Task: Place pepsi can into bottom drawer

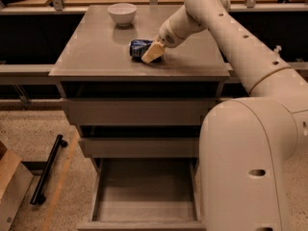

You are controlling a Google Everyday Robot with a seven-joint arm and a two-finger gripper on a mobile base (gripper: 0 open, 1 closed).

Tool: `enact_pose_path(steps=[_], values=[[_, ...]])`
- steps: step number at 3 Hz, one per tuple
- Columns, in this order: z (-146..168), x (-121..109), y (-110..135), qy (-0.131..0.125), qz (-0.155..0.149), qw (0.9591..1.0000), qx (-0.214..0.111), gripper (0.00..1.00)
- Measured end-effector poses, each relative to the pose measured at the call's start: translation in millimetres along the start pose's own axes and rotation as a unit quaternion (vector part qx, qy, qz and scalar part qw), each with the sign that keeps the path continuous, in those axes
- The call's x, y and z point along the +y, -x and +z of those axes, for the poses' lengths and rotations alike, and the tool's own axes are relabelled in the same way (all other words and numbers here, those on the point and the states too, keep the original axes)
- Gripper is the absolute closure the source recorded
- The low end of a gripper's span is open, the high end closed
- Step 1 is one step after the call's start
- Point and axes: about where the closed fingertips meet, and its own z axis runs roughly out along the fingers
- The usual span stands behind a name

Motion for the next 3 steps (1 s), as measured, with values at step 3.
enact_pose_path(steps=[3], values=[[-0.3,0.0,0.5,0.0,0.0,1.0,0.0,0.63]])
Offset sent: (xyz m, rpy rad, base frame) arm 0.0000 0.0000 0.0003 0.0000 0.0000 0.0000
